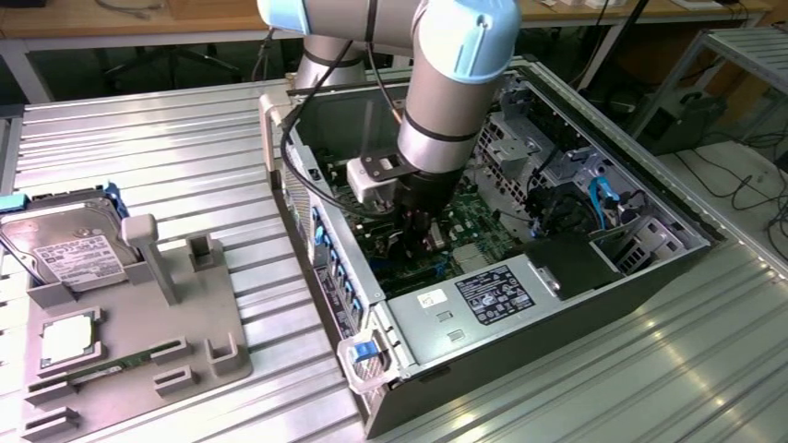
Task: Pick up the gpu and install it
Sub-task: 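Insert the gpu into the slot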
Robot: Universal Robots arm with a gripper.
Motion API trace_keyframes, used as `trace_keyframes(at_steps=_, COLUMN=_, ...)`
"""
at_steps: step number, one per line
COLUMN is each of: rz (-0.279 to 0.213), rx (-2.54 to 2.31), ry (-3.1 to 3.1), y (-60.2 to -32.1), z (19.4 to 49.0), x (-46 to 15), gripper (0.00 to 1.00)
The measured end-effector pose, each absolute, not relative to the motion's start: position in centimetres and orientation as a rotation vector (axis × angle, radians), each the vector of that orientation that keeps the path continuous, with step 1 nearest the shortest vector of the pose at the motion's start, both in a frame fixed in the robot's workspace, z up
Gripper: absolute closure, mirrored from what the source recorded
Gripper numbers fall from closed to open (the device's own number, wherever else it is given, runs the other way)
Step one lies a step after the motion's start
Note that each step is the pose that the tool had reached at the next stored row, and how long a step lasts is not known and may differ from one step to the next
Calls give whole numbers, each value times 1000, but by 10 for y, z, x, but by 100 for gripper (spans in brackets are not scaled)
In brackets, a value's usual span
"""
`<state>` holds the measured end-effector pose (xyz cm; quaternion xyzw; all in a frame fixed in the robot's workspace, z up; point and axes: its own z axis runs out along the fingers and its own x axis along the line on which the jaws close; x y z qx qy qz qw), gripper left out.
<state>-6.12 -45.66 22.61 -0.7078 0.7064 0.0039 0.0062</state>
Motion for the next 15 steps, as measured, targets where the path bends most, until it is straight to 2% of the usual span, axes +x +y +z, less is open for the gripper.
trace_keyframes(at_steps=12, rz=4, rx=-2212, ry=2208, y=-456, z=284, x=-61, gripper=65)
trace_keyframes(at_steps=15, rz=2, rx=-2212, ry=2208, y=-456, z=291, x=-61, gripper=65)
